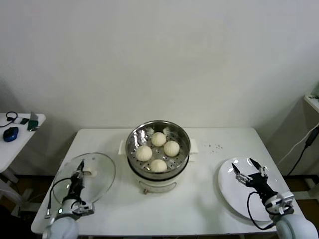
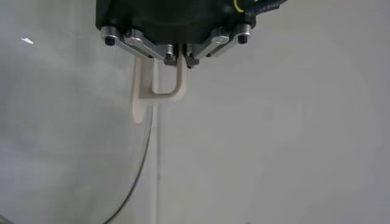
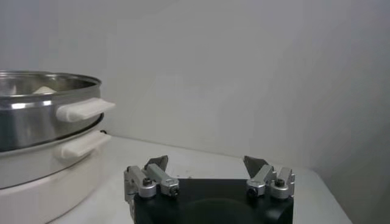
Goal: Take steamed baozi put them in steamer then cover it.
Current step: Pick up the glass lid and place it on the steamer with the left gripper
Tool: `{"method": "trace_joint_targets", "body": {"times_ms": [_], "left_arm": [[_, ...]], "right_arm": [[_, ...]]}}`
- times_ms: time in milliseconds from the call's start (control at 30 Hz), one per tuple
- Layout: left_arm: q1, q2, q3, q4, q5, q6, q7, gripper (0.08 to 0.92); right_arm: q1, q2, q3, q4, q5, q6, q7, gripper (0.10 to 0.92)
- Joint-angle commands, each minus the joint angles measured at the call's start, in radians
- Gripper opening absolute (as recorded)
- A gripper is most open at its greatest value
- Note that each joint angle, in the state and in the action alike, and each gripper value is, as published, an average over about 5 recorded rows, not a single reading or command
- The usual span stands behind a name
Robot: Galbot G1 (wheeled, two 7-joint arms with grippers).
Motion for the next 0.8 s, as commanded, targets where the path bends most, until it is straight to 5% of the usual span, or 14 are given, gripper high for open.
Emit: {"method": "trace_joint_targets", "body": {"times_ms": [33, 433, 800], "left_arm": [[0.103, 0.046, -0.006, -0.247, -0.046, 0.133, -0.014, 0.150], [0.210, 0.197, -0.010, -0.576, -0.097, 0.425, 0.045, 0.150], [0.052, 0.349, 0.269, -0.634, -0.098, 0.585, 0.187, 0.150]], "right_arm": [[0.037, -0.018, -0.008, -0.013, -0.005, -0.002, 0.007, 0.823], [0.140, -0.057, -0.084, -0.067, -0.036, -0.014, 0.027, 0.823], [0.209, -0.044, -0.156, -0.105, -0.064, -0.026, 0.043, 0.823]]}}
